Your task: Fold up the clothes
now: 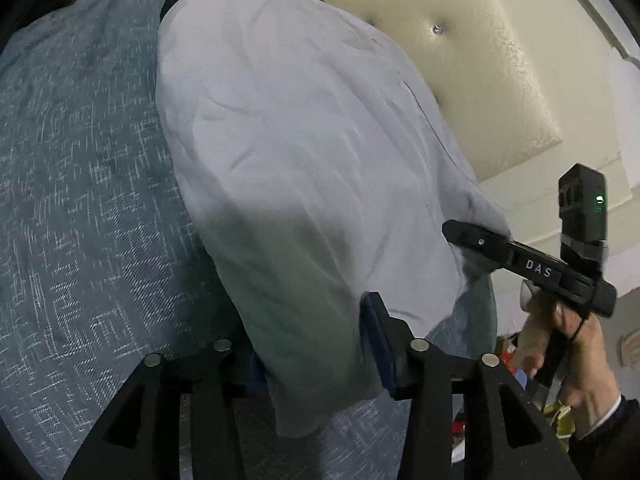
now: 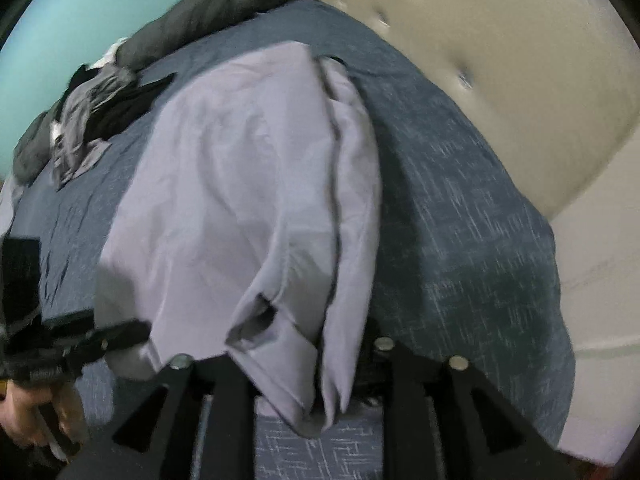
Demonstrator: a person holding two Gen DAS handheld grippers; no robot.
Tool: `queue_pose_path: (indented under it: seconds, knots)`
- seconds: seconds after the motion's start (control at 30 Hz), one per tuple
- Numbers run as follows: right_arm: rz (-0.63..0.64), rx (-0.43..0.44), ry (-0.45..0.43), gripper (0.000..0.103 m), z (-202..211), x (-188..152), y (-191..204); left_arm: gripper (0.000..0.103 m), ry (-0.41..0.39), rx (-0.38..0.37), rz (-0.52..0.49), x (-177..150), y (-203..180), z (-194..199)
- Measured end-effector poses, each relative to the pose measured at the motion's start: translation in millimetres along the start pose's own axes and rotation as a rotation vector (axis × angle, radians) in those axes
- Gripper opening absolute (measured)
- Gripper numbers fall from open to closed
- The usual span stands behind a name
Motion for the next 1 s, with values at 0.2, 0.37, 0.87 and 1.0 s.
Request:
queue_pose_path:
  seconds: [0.2, 0.37, 0.87, 1.0]
  knots:
    - [-0.085, -0.051, -0.076, 0.046, 35.8, 1.8, -35.4, 0.055, -0.047, 0.042, -0.074, 0.5, 2.3, 51.1]
    - [-0.073, -0.022, -0.258, 0.046, 85.7, 29.2, -19.1, 0.055, -0.093, 0.107, -0.185, 21.1, -11.5, 68.1]
    - [-0.065, -0.082, -0.081, 0.0, -14.4, -8.8, -6.5, 0.055, 0.041, 0.212, -0.295, 26.2, 19.7, 10.7]
    - [-0.076, -0.106, -0.076, 0.0, -26.9, -13.8, -7.4, 0.055, 0.046, 0.208, -0.272, 23.1, 23.8, 9.3]
Point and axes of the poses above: each gripper's, at about its wrist camera, not at the fingertips, and z roughly against the way its jaws point, y to its left, x to its top, the point moved 10 cm from there along -z, roughly the way its jaws point, and after that the axes turned 9 degrees about -x, right-handed, at the moved point
